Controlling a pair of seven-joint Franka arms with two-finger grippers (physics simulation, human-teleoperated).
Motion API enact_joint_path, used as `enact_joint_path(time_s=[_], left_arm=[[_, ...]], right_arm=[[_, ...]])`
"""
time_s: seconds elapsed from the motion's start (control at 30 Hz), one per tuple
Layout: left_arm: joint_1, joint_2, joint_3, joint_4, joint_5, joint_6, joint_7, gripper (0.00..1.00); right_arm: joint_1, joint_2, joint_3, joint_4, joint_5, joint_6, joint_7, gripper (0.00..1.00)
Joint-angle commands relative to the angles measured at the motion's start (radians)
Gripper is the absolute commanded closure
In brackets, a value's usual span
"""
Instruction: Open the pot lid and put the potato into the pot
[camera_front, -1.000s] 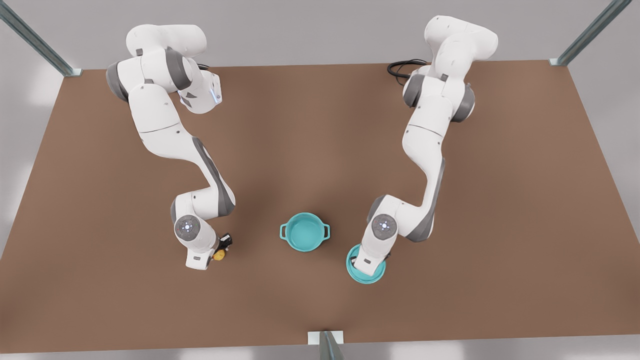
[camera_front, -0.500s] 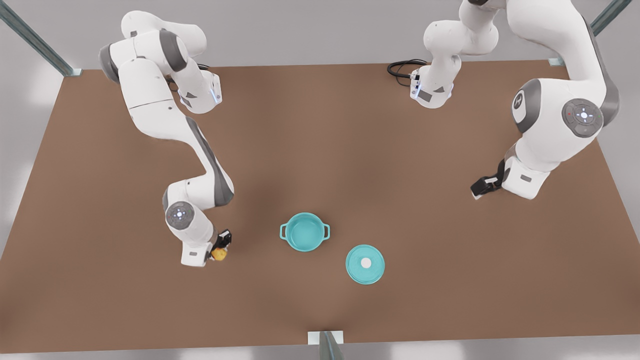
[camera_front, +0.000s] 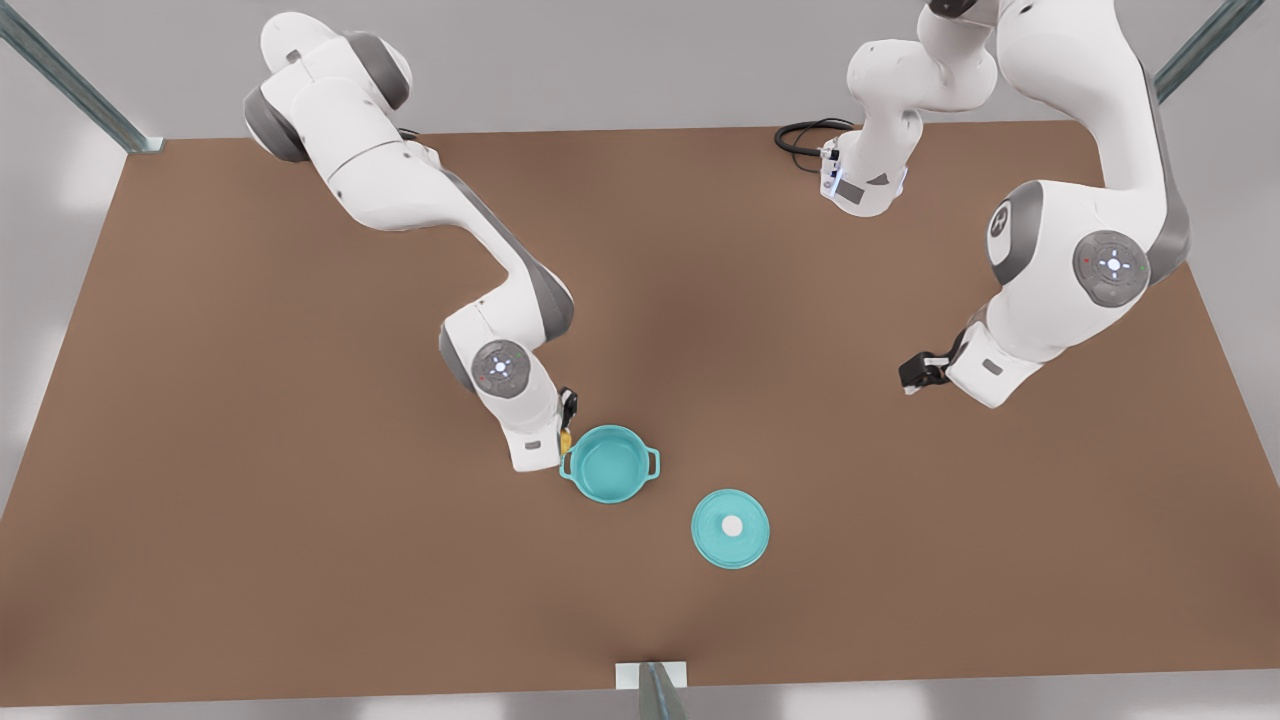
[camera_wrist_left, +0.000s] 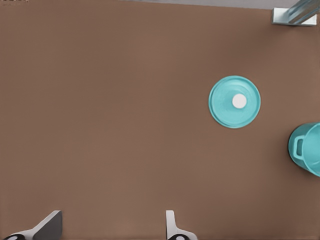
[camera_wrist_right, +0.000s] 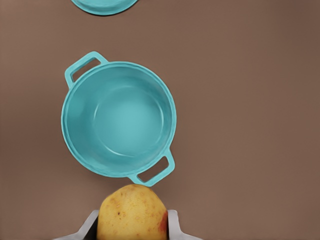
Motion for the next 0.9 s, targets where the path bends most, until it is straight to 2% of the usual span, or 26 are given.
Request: enact_joint_path(time_s=[0.0,0.27,0.43,0.6,0.63,0.67,0.7,0.83,0.87], left_arm=[[-0.003,0.0,0.0,0.001,0.002,0.001,0.123,0.0],[-0.018,0.0,-0.005,0.002,0.022,-0.002,0.114,0.0],[-0.018,0.003,-0.005,0.001,0.022,0.001,0.114,0.0],[-0.02,0.008,-0.005,0.001,0.023,0.003,0.114,0.0],[-0.02,0.006,-0.005,0.001,0.023,0.003,0.114,0.0],[-0.02,0.006,-0.005,0.001,0.023,0.003,0.114,0.0],[-0.02,0.005,-0.005,0.002,0.023,0.003,0.114,0.0],[-0.026,0.006,-0.005,0.002,0.043,0.001,0.112,0.0],[-0.032,0.006,-0.005,0.002,0.043,0.001,0.112,0.0]], right_arm=[[0.011,0.026,0.0,0.009,-0.006,0.0,0.077,0.48],[0.044,0.165,0.0,0.188,-0.005,0.032,0.134,0.48],[0.077,0.228,0.0,0.222,-0.005,0.156,0.172,0.48],[0.078,0.251,0.009,0.253,-0.005,0.201,0.172,0.47],[0.078,0.253,0.009,0.251,-0.005,0.204,0.172,0.42],[0.078,0.253,0.011,0.251,-0.005,0.236,0.172,0.1],[0.078,0.254,0.012,0.25,-0.005,0.244,0.174,0.0],[0.072,0.241,0.0,0.25,0.0,0.231,0.172,0.0],[0.019,0.192,0.003,0.245,-0.004,0.163,0.166,0.0]])
